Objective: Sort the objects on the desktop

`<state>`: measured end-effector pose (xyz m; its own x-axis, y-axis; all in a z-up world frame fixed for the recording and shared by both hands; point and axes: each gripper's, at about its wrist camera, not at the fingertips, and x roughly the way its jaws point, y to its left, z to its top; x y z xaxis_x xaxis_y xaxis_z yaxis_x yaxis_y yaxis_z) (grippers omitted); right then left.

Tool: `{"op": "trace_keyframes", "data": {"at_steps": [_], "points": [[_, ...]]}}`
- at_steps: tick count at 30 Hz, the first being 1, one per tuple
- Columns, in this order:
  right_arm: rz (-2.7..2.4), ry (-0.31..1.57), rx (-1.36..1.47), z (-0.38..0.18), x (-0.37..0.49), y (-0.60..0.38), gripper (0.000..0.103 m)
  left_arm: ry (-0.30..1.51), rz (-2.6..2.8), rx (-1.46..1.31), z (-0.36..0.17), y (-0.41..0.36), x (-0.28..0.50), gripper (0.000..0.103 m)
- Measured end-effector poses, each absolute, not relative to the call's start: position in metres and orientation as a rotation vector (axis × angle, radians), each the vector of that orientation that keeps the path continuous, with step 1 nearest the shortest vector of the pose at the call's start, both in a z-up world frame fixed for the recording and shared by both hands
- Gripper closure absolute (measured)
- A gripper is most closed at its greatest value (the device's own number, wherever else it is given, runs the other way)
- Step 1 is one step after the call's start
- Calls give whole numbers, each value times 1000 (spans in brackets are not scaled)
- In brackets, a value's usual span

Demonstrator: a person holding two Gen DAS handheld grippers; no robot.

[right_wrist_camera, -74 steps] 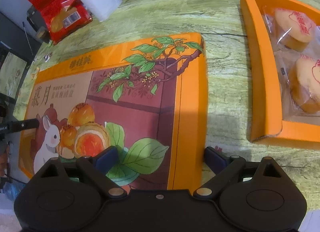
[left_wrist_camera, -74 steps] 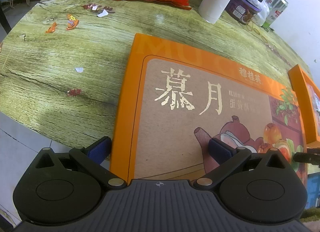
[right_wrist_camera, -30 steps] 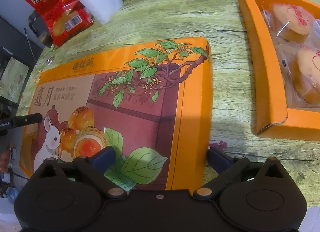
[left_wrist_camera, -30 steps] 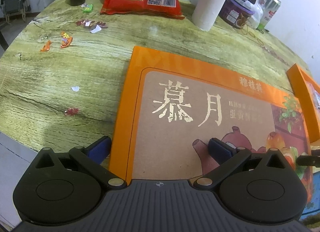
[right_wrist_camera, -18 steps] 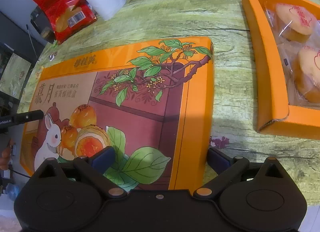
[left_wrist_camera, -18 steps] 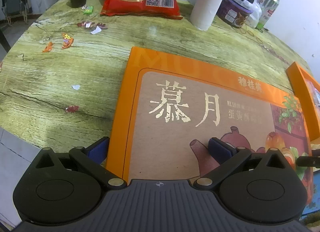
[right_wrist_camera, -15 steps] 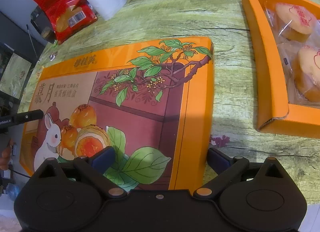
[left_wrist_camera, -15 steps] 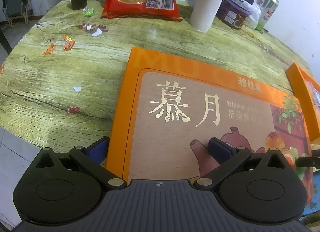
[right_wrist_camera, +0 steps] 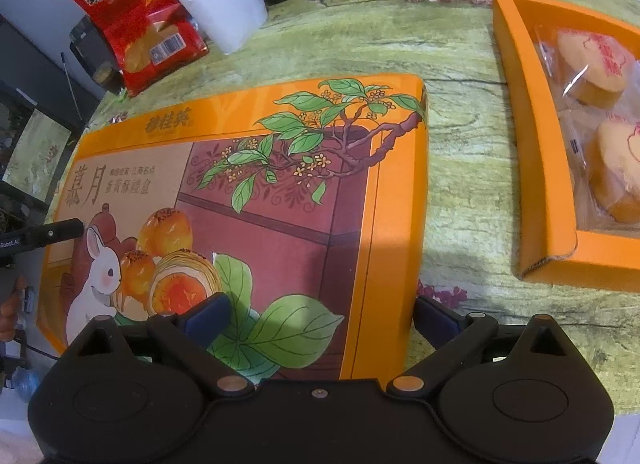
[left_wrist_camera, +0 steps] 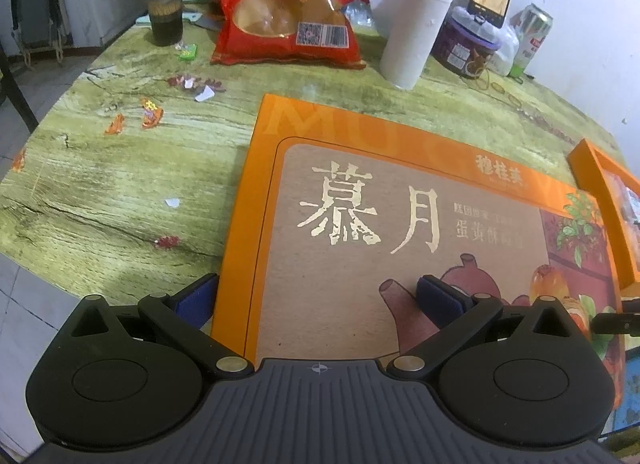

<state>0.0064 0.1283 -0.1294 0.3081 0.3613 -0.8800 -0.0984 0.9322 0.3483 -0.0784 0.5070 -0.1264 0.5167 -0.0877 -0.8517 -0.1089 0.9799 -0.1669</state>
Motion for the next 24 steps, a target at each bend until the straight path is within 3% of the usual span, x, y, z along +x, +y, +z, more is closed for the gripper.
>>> {"op": "trace_keyframes", "data": {"at_steps": [24], "points": [[347,1139,227,-89,29,135,4,953,42,-216,-84,513,-79,0]]}}
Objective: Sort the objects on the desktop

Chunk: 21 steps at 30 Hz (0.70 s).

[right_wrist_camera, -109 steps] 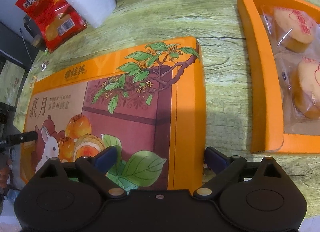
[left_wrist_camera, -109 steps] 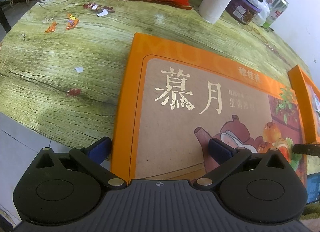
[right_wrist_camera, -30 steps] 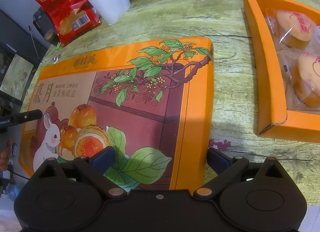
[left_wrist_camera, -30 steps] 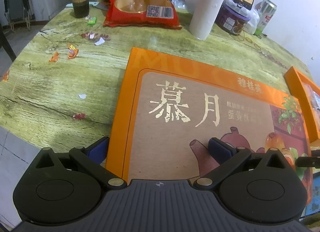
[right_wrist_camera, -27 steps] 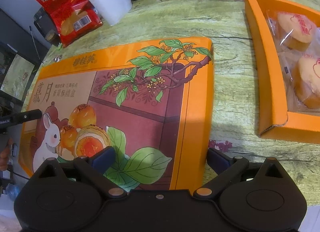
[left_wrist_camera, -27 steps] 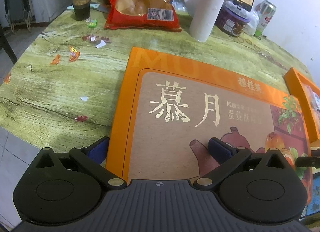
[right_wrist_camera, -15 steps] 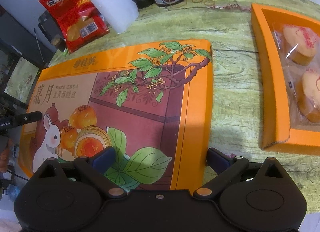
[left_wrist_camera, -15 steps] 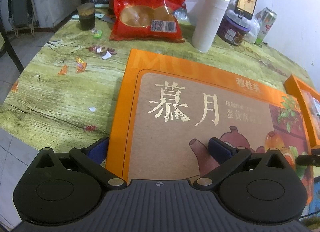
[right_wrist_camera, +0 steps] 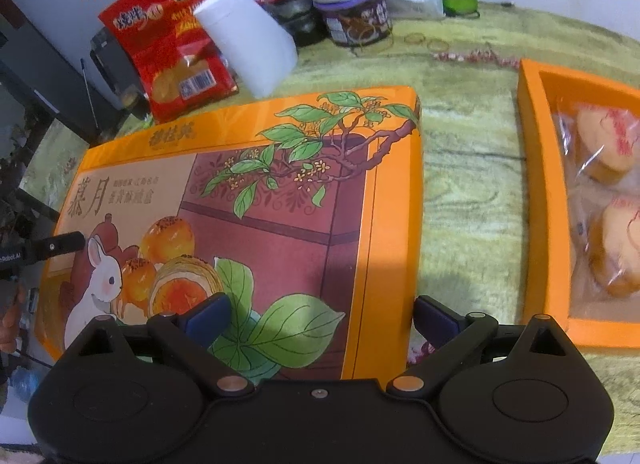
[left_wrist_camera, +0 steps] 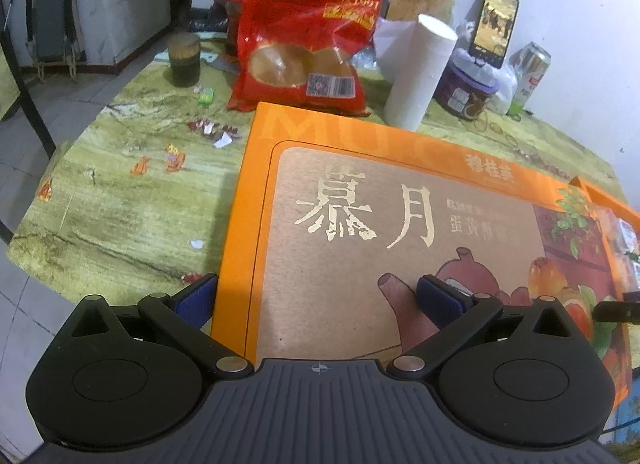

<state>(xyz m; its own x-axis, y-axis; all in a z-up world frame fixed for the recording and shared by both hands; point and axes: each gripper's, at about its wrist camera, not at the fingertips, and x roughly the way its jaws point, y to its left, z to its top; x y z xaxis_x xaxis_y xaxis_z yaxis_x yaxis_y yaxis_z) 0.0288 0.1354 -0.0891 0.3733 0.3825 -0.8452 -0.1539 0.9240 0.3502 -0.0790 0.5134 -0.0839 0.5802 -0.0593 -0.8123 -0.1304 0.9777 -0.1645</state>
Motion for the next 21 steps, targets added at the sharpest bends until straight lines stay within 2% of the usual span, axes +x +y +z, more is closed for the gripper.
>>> {"op": "trace_keyframes", "data": {"at_steps": [21], "points": [[247,1080,251,-54,28,69,4,915,-74,-190,-61,446,-41,0]]}}
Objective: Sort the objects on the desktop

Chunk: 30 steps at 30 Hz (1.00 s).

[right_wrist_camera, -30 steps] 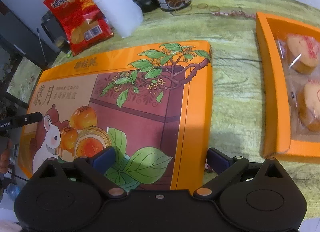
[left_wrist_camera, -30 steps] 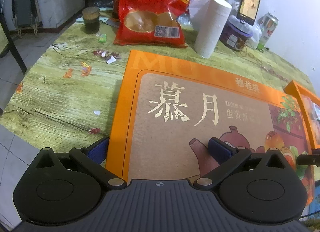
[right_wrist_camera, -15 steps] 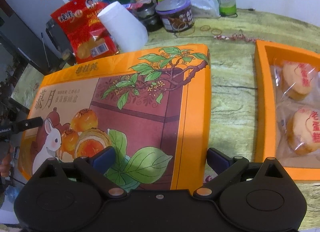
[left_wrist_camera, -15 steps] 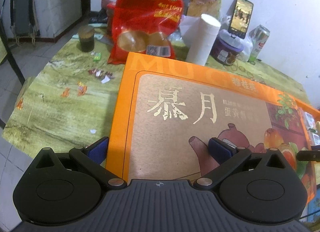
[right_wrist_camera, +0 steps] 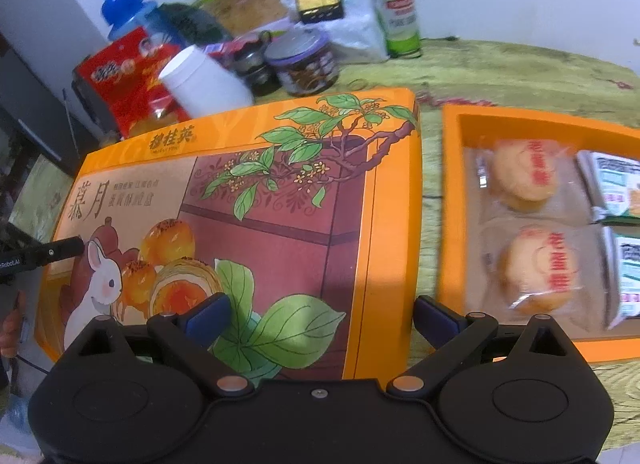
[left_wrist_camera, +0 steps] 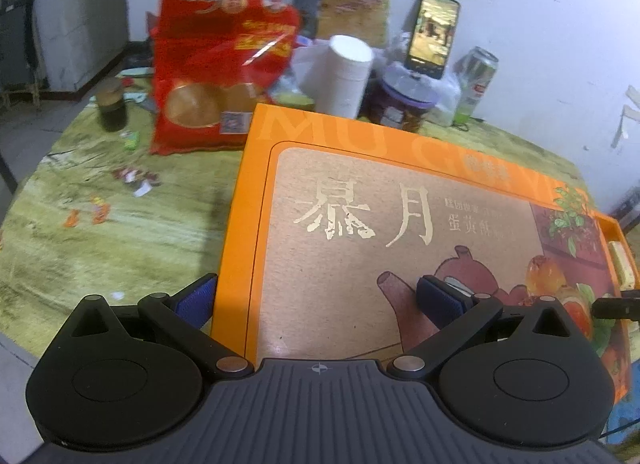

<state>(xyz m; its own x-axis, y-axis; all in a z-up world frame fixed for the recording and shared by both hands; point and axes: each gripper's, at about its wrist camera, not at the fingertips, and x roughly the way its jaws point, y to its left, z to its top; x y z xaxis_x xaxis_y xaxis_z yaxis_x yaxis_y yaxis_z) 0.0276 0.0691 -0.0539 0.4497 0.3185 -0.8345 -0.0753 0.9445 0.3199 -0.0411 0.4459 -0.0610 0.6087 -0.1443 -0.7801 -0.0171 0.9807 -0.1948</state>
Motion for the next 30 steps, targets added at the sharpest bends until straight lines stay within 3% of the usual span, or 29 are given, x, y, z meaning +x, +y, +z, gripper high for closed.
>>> {"op": "trace_keyframes", "data": {"at_steps": [30], "points": [[-3,1041,398,-58,5,-153,4,1041,-314,-72,-70,214,56,0]]}}
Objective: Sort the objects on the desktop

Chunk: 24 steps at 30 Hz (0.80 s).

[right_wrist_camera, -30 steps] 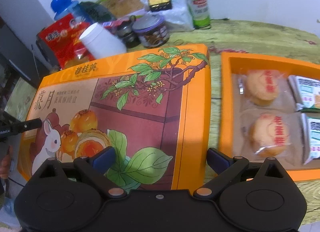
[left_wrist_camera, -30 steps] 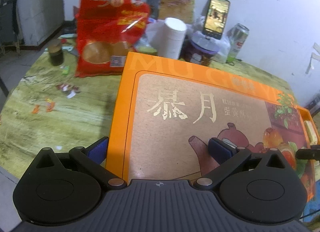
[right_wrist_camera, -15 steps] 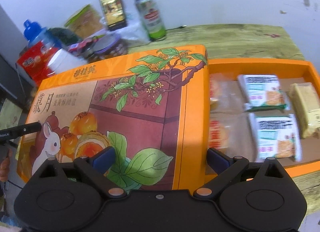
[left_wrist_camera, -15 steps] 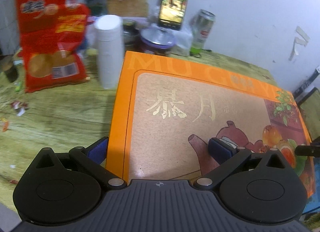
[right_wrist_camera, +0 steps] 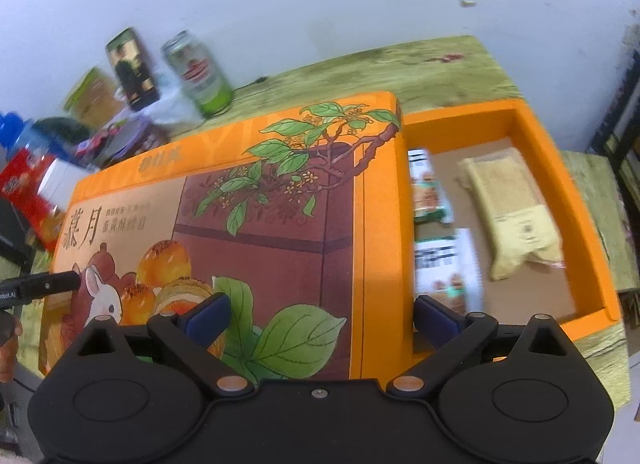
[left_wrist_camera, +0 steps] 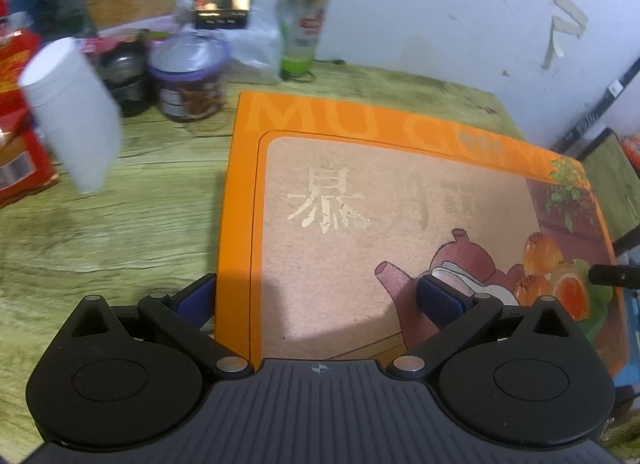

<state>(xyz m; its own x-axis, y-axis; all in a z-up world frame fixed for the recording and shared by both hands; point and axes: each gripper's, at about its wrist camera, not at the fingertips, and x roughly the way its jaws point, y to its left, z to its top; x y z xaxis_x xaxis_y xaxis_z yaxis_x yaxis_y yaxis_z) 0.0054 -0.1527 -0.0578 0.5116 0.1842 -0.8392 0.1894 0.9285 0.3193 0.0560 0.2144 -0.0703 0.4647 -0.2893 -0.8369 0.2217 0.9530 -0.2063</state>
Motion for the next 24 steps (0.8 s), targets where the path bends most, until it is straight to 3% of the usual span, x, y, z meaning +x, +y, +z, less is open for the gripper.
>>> {"op": "trace_keyframes", "data": {"at_steps": [24], "points": [[2,1028,451,-79,5,-289,4,1108,-289,-57,-85,78,74,0]]}}
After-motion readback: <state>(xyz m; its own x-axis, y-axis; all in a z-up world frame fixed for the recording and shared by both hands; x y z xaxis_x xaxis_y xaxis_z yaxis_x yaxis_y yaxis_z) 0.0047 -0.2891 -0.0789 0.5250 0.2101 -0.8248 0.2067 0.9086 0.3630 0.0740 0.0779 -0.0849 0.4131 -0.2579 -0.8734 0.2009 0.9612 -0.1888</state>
